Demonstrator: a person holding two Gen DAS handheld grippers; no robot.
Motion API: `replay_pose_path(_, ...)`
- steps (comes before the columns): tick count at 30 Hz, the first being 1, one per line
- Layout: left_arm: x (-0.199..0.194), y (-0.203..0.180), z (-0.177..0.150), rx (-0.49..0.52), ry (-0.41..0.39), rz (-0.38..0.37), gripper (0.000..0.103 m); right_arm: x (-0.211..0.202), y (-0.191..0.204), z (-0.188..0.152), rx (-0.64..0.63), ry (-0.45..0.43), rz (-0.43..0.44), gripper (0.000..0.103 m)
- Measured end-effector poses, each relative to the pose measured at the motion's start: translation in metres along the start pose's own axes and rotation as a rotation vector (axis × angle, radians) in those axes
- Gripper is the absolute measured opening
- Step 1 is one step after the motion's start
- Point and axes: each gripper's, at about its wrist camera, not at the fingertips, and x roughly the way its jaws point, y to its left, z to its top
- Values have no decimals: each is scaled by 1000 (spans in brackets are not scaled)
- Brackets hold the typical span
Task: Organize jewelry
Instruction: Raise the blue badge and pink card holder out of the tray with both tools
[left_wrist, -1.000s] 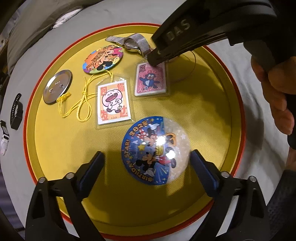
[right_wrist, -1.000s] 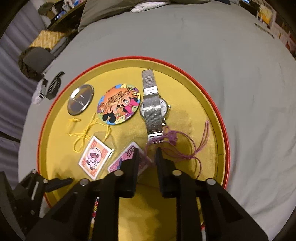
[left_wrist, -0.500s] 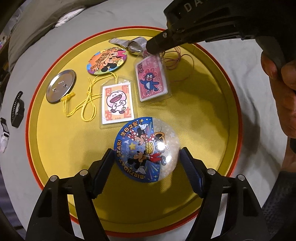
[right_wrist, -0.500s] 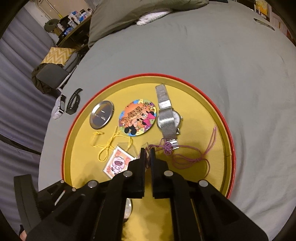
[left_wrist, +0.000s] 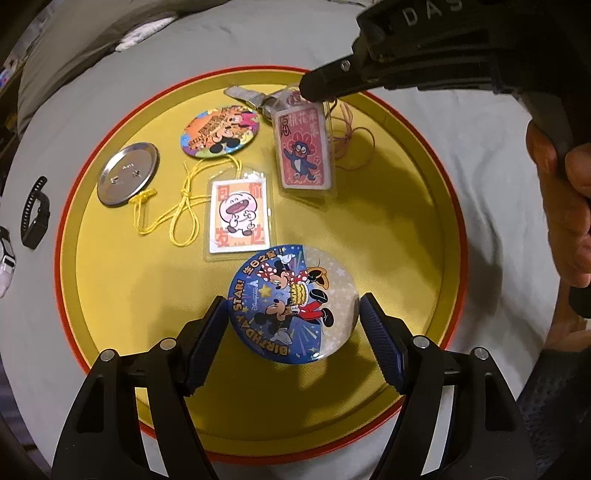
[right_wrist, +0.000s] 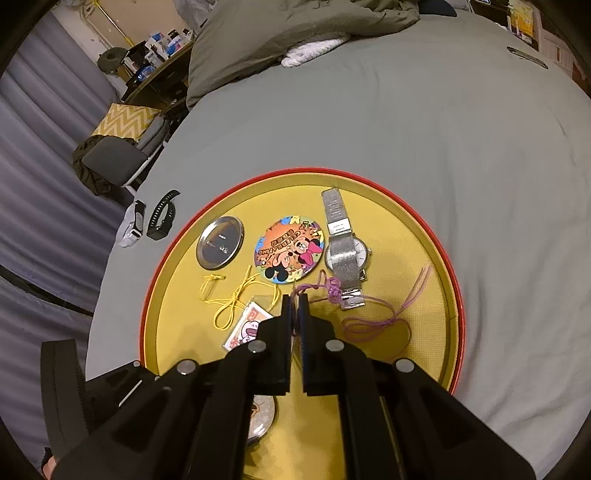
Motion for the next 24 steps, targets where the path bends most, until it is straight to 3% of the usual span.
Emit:
replay_pose_path(14,-33,5,-4,-30,-67,-27,70,-5,5,0,-2,-17,10,4)
replay_pose_path(24,-54,10,-6,-35,-106,-6,70,-12,15,1,-14,-39,23,4)
